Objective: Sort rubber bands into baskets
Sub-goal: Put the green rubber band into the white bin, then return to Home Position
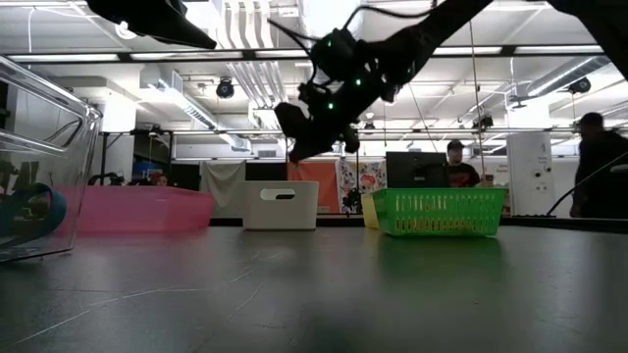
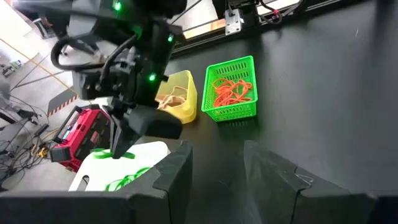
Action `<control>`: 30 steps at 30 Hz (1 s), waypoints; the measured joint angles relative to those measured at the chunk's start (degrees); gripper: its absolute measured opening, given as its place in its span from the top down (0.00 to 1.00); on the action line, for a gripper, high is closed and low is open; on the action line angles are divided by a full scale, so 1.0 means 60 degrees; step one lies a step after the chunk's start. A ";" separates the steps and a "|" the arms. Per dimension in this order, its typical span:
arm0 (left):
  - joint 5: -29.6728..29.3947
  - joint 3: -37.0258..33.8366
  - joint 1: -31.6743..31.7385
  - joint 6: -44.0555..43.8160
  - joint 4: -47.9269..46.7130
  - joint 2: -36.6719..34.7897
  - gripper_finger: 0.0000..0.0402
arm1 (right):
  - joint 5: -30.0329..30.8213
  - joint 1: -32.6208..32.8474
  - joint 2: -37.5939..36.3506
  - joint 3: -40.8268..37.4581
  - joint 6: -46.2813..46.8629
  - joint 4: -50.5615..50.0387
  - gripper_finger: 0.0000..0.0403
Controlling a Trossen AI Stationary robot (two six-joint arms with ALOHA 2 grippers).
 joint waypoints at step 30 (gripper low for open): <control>0.2102 -0.2153 -0.0062 -0.2732 0.2663 -0.1546 0.68 | -0.2036 0.1935 -0.2690 -0.2905 -0.3341 0.3164 0.70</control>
